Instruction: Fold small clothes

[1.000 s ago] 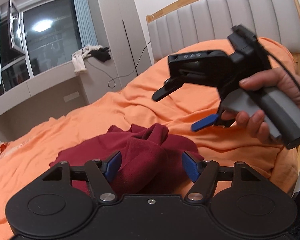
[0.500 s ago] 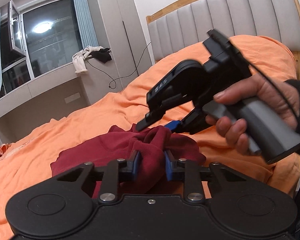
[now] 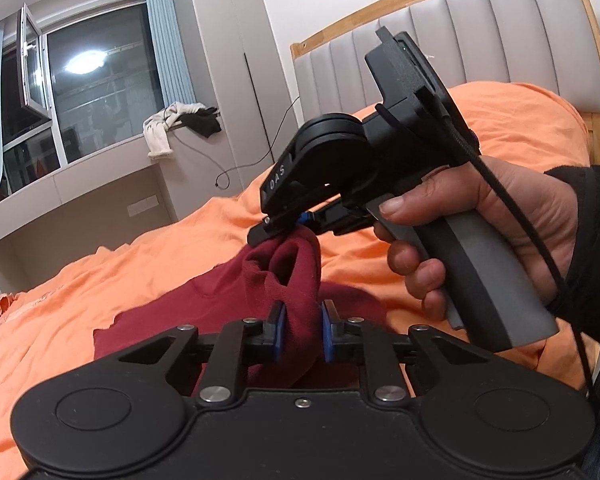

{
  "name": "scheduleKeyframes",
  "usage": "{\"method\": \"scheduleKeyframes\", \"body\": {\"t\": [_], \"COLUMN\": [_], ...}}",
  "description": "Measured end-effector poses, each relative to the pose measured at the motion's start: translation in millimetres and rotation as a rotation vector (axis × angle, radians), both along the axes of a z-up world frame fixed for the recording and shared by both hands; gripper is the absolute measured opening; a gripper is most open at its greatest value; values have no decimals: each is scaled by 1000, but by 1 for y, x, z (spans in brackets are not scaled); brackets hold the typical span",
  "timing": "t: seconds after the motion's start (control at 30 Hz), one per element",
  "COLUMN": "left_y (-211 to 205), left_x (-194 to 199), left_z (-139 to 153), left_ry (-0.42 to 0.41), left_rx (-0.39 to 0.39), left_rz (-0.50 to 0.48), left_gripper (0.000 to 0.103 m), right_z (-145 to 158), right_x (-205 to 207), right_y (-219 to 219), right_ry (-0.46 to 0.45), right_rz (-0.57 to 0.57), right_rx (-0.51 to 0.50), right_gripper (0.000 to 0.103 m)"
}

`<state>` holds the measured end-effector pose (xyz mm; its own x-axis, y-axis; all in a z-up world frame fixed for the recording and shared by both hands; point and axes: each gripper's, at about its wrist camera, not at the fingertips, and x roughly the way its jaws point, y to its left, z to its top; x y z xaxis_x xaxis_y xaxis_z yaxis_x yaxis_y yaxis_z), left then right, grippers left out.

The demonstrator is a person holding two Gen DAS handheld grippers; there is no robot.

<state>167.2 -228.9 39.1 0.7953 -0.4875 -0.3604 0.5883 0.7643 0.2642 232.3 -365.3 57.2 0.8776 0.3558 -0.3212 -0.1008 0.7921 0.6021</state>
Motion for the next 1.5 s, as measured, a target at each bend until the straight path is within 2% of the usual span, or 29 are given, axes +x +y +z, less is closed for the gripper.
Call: {"method": "scheduleKeyframes", "body": {"t": [0.1,0.4,0.5,0.6,0.63,0.7,0.73,0.77,0.93,1.03,1.23,1.43,1.5], "left_y": [-10,-27,-26,-25,-24,-23,-22,-20,-5,5,35,75,89], "left_x": [2,18,18,20,21,22,23,24,30,35,34,53,64], "left_z": [-1,-33,-40,-39,-39,-37,-36,-34,-25,-14,10,28,30], "left_ry": [1,104,98,104,112,130,139,148,230,266,238,182,189], "left_rx": [-6,0,3,-3,-11,-30,-39,-48,-137,-189,-241,-258,-257], "left_rz": [-19,-49,-54,-67,-74,-92,-99,-104,-142,-141,-48,113,171], "left_gripper": [19,20,22,28,33,39,40,42,62,75,100,102,102], "right_z": [1,-20,-26,-29,-29,-29,-30,-30,-32,-36,-37,-35,-35], "right_x": [-3,-3,-2,-2,-2,-3,-4,-4,-4,-2,-7,-13,-14], "right_y": [-9,-26,-26,-24,-23,-24,-24,-26,-26,-22,-9,5,8], "right_ry": [1,90,123,147,150,156,157,158,186,225,241,217,216], "right_rz": [-26,-88,-75,-55,-51,-44,-43,-40,-26,-15,10,11,14], "right_rx": [-9,-44,-36,-21,-17,-9,-6,-3,-23,-80,-271,-444,-478], "right_gripper": [6,0,0,6,8,25,45,59,68,72,86,95,97]}}
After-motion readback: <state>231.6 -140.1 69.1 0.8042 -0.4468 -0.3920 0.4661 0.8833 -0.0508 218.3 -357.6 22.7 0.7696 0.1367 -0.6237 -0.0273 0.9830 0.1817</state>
